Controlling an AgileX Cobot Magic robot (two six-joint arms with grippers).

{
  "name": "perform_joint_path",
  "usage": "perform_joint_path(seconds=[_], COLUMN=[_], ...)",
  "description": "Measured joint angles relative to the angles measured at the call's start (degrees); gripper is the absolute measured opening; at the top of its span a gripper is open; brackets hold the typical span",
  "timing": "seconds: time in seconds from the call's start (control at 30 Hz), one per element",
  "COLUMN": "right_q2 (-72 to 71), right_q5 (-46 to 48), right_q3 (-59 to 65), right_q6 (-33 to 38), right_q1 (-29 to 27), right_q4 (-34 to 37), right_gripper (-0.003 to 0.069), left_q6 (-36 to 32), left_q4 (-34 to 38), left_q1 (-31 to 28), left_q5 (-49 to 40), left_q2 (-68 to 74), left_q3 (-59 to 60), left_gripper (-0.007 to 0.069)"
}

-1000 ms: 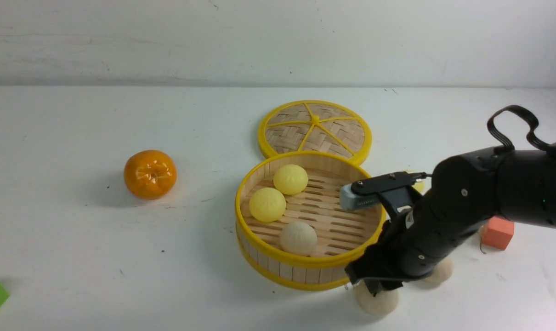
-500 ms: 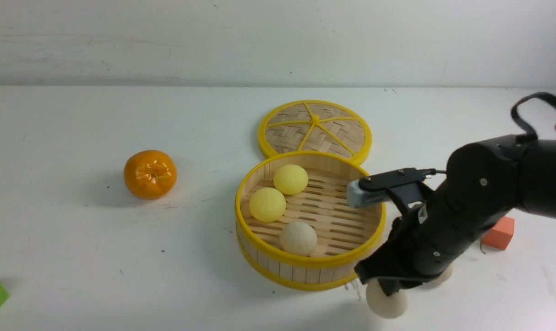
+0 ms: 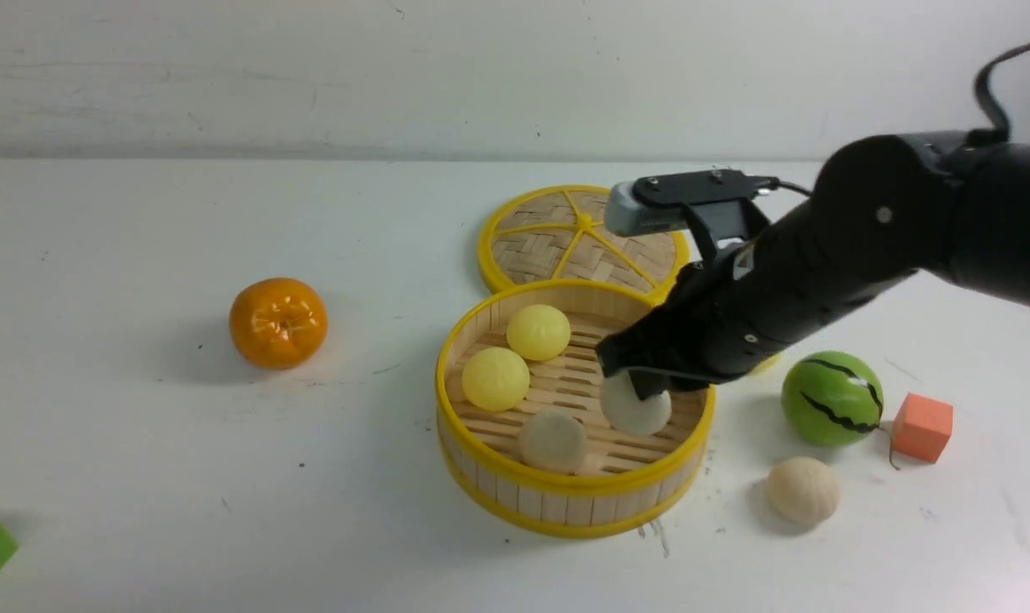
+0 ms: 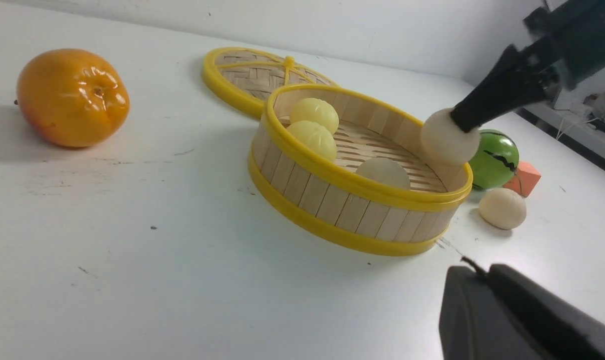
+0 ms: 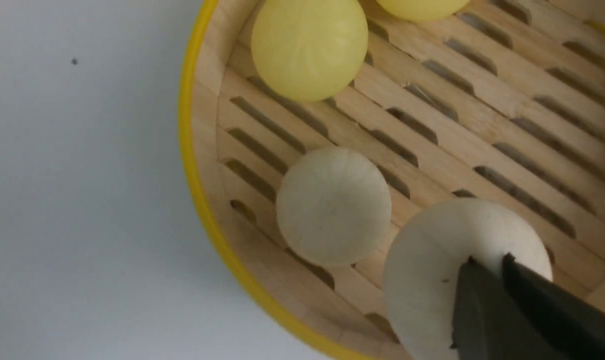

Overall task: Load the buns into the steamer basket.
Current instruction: Use the right arm to put the steamed stuffed bun into the steamer, then use the right arm to grab a steamed stuffed bun

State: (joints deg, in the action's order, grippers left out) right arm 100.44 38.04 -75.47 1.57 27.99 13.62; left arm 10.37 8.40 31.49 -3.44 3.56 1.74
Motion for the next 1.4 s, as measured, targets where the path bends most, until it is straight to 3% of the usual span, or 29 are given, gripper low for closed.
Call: perform_joint_path(seconds=[0.37,0.57,0.63,0.67,0.7,0.77,0.87,1.0,1.2,1.4], right_q2=[7.69,7.71,6.56,6.38,4.10,0.95,-3.96,-6.26,-3.71,-1.50], right_q5=[0.08,0.48,2.61,2.92,5.88,9.65,13.61,14.65,11.14,6.90], right_q3=[-3.30,-4.06,-5.14,-5.14,-6.12,-6.35,-4.29,3.58,9.20,9.20], right_q6=[-1.57,-3.94,-5.05,-5.10,-5.35,-5.89,-8.34,-14.74,-16.48,-15.54], right_q1=[0.00,0.00,0.00,0.00,0.00,0.00,-0.13,-2.75,-8.46,-10.50], right_q4=[-3.30,-3.34,-3.53,-3.57,-4.64,-7.09,-13.62,-19.24,-17.21,-14.44], right_gripper=[0.0050,0.0268,0.0360,0.0370,0.0434,0.0470,0.0467,0.0390,0.0294,0.0282], left_q6=[0.00,0.00,0.00,0.00,0.00,0.00,0.00,0.00,0.00,0.00], left_q4=[0.00,0.00,0.00,0.00,0.00,0.00,0.00,0.00,0.00,0.00], left_q1=[0.00,0.00,0.00,0.00,0.00,0.00,0.00,0.00,0.00,0.00], left_q5=[0.00,0.00,0.00,0.00,0.00,0.00,0.00,0.00,0.00,0.00], left_q2=[0.00,0.00,0.00,0.00,0.00,0.00,0.00,0.00,-0.06,-0.06], left_q3=[0.00,0.00,0.00,0.00,0.00,0.00,0.00,0.00,0.00,0.00], left_gripper=[0.0035,0.0039,0.0039,0.0039,0.0039,0.0040,0.0046,0.0050,0.0060,0.0068])
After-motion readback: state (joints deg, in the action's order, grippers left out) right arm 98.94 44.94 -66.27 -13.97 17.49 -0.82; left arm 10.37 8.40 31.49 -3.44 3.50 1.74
